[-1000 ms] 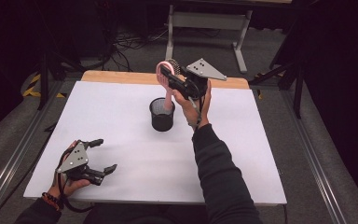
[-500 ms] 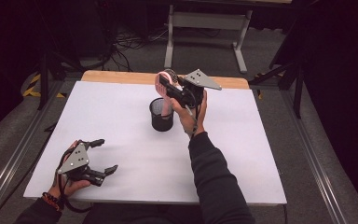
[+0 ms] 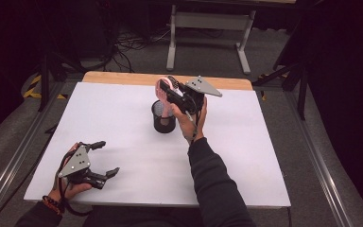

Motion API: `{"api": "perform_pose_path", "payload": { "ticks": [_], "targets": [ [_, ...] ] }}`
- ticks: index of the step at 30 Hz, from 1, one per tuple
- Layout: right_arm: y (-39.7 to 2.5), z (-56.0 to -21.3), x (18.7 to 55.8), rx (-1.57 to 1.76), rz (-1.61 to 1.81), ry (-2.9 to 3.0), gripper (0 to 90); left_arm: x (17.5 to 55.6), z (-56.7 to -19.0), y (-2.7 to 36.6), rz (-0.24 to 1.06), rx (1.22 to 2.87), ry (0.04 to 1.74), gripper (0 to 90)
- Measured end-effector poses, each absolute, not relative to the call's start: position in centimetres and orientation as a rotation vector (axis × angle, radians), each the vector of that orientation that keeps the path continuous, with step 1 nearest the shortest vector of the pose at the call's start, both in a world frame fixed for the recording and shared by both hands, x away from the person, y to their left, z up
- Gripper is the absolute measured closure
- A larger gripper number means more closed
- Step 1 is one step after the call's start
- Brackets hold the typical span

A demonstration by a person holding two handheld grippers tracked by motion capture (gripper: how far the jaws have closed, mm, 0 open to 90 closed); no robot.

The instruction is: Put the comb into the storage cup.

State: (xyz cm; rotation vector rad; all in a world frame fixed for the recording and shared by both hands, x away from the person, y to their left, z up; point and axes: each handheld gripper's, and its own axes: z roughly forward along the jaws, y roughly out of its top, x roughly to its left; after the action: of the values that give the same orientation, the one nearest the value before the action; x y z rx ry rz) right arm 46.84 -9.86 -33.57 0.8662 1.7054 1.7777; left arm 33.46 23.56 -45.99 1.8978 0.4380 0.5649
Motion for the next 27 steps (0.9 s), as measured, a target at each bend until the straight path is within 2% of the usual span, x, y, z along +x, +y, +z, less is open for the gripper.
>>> {"api": "perform_pose_path", "payload": {
  "ticks": [27],
  "targets": [
    [-9.5,-35.8,47.0,0.909,1.796,1.725,63.1,33.4,-46.0,23.6,0.569,1.897,0.445,3.6]
  ]
}}
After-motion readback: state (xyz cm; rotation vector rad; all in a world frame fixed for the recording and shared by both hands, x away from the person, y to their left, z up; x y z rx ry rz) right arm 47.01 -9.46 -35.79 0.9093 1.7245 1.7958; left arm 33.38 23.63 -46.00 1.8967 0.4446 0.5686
